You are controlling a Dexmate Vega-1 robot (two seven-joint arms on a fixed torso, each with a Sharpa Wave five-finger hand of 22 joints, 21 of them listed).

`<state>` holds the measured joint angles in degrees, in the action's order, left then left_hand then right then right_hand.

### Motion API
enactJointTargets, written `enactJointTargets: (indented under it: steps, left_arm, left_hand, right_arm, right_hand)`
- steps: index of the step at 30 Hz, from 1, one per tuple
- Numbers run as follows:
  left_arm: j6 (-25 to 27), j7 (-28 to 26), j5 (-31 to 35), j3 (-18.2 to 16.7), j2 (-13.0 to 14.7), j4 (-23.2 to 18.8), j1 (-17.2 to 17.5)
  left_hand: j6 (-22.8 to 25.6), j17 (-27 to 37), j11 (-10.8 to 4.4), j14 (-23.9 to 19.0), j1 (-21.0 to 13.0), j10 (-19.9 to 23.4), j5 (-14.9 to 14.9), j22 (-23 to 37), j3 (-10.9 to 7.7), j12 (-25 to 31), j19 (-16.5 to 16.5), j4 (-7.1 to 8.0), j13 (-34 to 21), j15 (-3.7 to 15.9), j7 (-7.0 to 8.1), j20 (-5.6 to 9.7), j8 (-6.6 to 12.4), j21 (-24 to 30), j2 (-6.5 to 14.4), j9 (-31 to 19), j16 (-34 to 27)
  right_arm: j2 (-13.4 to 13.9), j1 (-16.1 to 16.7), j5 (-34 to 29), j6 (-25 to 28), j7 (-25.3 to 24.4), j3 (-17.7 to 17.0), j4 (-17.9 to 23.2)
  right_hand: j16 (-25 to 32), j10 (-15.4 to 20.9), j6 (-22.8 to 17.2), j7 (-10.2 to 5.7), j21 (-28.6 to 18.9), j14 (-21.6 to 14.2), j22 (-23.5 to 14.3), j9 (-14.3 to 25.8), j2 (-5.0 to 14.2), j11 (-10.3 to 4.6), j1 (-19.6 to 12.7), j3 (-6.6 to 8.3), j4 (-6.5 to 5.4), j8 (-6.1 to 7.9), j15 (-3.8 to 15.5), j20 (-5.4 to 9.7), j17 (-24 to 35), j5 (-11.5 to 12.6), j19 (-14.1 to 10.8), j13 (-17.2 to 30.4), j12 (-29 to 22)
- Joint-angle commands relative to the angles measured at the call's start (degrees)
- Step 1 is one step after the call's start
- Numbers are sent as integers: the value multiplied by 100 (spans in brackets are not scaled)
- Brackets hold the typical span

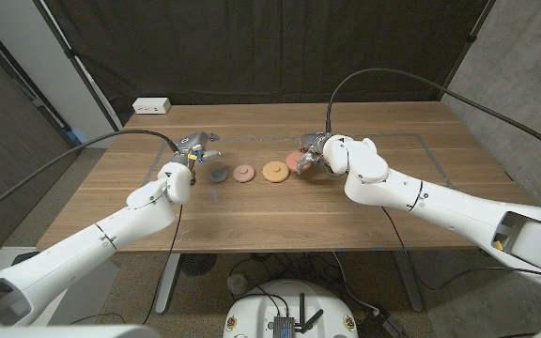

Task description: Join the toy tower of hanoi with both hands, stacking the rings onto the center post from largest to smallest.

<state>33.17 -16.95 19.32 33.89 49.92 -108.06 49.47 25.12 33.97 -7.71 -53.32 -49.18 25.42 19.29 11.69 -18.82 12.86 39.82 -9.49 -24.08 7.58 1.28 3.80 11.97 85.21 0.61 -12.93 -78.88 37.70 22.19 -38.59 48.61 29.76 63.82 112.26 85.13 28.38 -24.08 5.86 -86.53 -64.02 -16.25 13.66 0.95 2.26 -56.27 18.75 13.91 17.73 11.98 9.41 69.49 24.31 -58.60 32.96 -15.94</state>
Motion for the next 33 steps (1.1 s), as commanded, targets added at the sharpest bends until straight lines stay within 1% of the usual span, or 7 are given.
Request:
enactJointTargets:
  steps: [1, 5, 12, 19, 26, 28, 33]
  left_arm:
    - [-280, -187, -113, -208, 106, 64, 204]
    - [-513, -257, -245, -325, 130, 116, 287]
    - [-808, -343, -241, -332, 105, 318, 271]
    - [-868, -390, -248, -371, 88, 378, 309]
    - [-927, -494, -277, -503, 170, 296, 449]
    - [-921, -509, -267, -530, 197, 276, 477]
    - [-1037, -542, -367, -604, 179, 383, 509]
  left_hand:
    - [64, -7, -6, -83, -15, 102, 32, 2, -56, 23, -4, 1, -15, 494, 14, 798, 37, 58, -21, -6, -40]
    - [89, -8, -10, -93, -17, 139, 31, -3, -59, 36, -10, 3, -19, 495, 27, 797, 44, 61, -20, -7, -47]
    - [127, -24, -42, -105, -26, 176, 29, 4, -65, 44, 17, 2, -29, 495, 47, 795, 50, 91, -25, -8, -48]
    - [152, -27, -25, -132, -23, 195, 27, 6, -67, 43, 34, 5, -35, 495, 53, 794, 50, 112, -37, -9, -63]
    - [164, -31, -29, -145, -21, 207, 26, -5, -68, 43, 34, 7, -39, 495, 54, 793, 49, 112, -42, -9, -69]
    - [166, -40, -51, -149, -19, 222, 26, -11, -69, 46, 39, 9, -42, 495, 58, 793, 47, 113, -44, -9, -67]
    - [185, -52, -51, -166, -14, 235, 24, -11, -72, 44, 49, 13, -51, 495, 65, 794, 46, 127, -48, -10, -71]
  right_arm:
    - [-208, -68, -98, -268, 119, 15, -201]
    - [-283, -90, -117, -353, 141, 11, -263]
    - [-418, -126, -136, -455, 175, 5, -383]
    - [-541, -157, -127, -536, 196, 16, -514]
    - [-697, -220, -113, -582, 220, 63, -685]
    - [-743, -243, -112, -601, 222, 89, -737]
    - [-841, -297, -125, -610, 235, 154, -836]
  right_hand:
    - [-17, 993, -915, -848, -26, -57, -6, 29, 331, -938, -270, 492, -440, 9, 67, 332, 7, 11, -37, 599, 22]
    - [-36, 1002, -914, -866, -29, -59, -1, 31, 323, -944, -267, 511, -443, -1, 67, 332, 2, 10, -45, 617, 32]
    - [-9, 1018, -937, -854, -35, -107, 5, 32, 312, -955, -257, 535, -449, -5, 65, 331, 43, 10, -56, 632, 51]
    - [-31, 1036, -943, -867, -19, -101, 28, 34, 305, -958, -249, 556, -451, -13, 65, 331, 32, 9, -40, 646, 63]
    - [-47, 1048, -962, -871, -38, -106, 17, 36, 294, -962, -238, 581, -454, -17, 65, 330, 32, 8, -57, 656, 87]
    - [-44, 1050, -954, -866, -28, -115, 29, 36, 292, -964, -235, 589, -455, -24, 65, 330, 39, 8, -46, 663, 93]
    - [-67, 1056, -964, -858, -36, -103, 25, 38, 286, -966, -228, 604, -456, -29, 65, 330, 24, 7, -53, 671, 106]
